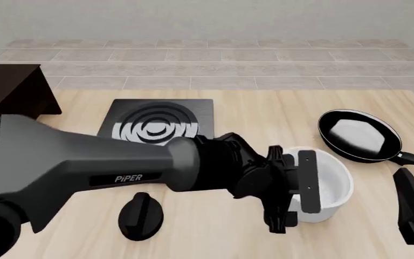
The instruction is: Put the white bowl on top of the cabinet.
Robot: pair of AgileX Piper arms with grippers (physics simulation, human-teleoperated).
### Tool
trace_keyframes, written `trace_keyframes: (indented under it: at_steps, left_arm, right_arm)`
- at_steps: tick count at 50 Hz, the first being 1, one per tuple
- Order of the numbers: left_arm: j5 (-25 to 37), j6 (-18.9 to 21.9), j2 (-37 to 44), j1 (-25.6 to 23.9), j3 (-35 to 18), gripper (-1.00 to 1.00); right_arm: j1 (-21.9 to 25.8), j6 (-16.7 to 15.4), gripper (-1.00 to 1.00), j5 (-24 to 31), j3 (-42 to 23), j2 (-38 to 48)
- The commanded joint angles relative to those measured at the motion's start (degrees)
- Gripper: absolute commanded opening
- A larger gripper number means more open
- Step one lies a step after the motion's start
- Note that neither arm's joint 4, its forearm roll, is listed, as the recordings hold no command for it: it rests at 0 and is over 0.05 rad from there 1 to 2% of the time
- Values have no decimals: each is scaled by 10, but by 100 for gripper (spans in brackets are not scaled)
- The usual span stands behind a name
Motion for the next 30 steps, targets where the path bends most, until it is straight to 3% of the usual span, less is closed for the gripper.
trace_keyframes:
  at_steps: [1, 13, 15, 18, 30]
  left_arm:
    - [-11, 26, 11, 7, -7, 100]
    - [9, 33, 35, 11, -41, 100]
    - [-17, 83, 37, 24, -12, 100]
    - [-3, 55, 44, 5, -25, 100]
    - [7, 54, 77, 9, -55, 100]
  right_arm:
    - [0, 0, 100, 0, 0, 0]
    - [0, 0, 100, 0, 0, 0]
    - [0, 0, 100, 0, 0, 0]
    - [0, 0, 100, 0, 0, 0]
    - [0, 0, 100, 0, 0, 0]
